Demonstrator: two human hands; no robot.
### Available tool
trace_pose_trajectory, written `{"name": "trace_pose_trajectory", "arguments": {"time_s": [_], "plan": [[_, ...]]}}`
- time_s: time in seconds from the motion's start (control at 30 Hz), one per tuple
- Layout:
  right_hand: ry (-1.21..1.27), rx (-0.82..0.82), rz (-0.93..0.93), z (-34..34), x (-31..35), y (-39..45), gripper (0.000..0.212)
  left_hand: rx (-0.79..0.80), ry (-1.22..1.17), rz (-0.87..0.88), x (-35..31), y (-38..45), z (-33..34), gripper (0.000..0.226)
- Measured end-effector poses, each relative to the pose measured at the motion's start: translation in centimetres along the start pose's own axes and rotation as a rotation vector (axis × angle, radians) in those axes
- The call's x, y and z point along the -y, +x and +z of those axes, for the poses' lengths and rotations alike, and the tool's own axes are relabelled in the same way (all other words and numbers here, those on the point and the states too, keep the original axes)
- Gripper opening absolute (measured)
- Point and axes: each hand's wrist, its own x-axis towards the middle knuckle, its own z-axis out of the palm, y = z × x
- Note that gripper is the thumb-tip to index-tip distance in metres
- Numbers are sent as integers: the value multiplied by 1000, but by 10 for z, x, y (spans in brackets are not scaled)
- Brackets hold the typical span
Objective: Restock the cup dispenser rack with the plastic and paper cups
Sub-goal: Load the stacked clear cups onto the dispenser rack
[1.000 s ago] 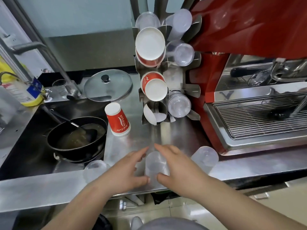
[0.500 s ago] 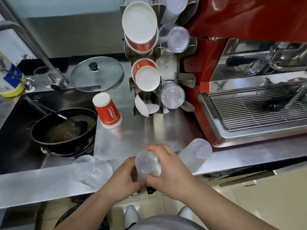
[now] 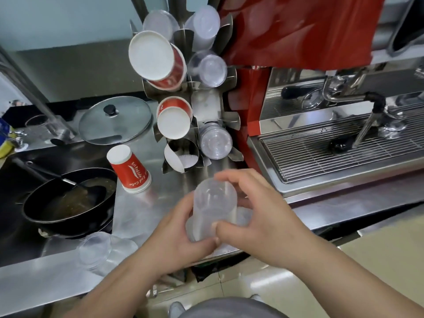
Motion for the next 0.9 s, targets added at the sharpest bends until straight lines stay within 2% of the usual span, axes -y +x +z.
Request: {"name": "trace_pose_trajectory", "arguments": {"time_s": [0.13,0.27,0.47,0.67,0.9], "plan": [[50,-118,-60,-38,8,-5,66,39,0,112,-29,26,4,82],[64,-195,-63,-59,0,-14,66,94,21,150,-42,46,19,85],[33,-209,-15,-58,-25,-26,66,94,26,138,-33,49,48,84],[7,-198,20,-47,-44,-31,56,91,76,94,-10,52,60,78],[3,-168,123,-34,-66,-36,57,154,64,61,-1,53,71,71]]}}
